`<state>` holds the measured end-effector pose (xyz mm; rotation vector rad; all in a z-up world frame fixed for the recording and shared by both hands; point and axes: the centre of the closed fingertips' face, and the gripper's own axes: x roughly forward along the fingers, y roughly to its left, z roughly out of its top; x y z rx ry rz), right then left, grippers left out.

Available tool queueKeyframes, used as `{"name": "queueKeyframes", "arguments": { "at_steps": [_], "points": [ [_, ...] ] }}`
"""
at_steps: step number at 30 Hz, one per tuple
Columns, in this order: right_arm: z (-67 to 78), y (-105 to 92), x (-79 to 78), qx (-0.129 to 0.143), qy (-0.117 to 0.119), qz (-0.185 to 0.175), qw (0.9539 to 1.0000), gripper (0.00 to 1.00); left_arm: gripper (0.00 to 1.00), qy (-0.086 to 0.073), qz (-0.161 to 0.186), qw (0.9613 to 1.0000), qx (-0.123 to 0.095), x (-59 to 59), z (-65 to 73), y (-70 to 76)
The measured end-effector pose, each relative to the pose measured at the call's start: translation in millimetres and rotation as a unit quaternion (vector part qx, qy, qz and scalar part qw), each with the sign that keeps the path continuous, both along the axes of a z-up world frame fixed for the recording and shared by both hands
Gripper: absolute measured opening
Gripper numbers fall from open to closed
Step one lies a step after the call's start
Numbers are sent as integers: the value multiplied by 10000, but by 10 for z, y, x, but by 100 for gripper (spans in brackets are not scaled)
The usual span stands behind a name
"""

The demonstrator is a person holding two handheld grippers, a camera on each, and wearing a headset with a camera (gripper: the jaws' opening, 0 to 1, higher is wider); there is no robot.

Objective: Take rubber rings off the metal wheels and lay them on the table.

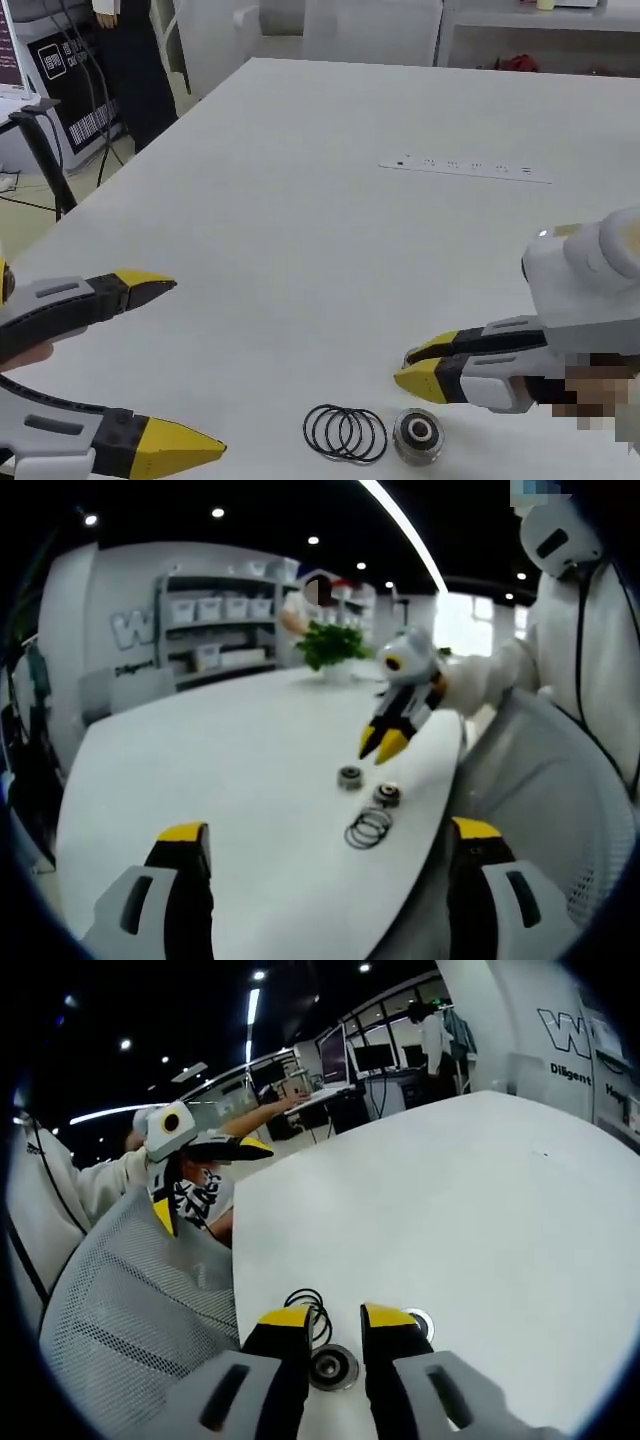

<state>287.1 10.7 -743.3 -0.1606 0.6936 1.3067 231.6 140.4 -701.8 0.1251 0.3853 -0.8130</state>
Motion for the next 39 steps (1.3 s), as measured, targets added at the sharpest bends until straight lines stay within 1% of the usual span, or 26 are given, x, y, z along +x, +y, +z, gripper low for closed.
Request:
{"name": "queueKeyframes", "arguments": {
  "at_steps": [6, 11, 16, 26, 34, 36, 38, 39],
  "points": [
    [226, -76, 69, 201, -186, -146, 9995, 23, 100, -12, -28, 10000, -9, 9, 10, -15],
    [368, -138, 114, 320, -314, -267, 9986, 27, 100, -21, -61, 10000, -9, 12, 18, -30],
    [504, -222, 119, 427, -416, -358, 9976, 32, 100, -21, -53, 10000, -2, 9, 16, -21],
    [766, -395, 110, 612, -753, -541, 9938, 44, 100, -51, 9, 10000, -11, 9, 34, 21],
    [822, -518, 57, 713, -892, -681, 9911, 53, 100, -61, 67, 10000, -7, -3, 32, 76],
    [807, -554, 47, 737, -911, -690, 9907, 56, 100, -76, 86, 9999, -24, -3, 33, 99],
    [787, -608, 53, 802, -929, -769, 9895, 60, 100, -84, 106, 9999, -36, -3, 34, 114],
    [776, -644, 56, 860, -894, -843, 9887, 62, 100, -89, 114, 9999, -40, -5, 36, 119]
  ]
}}
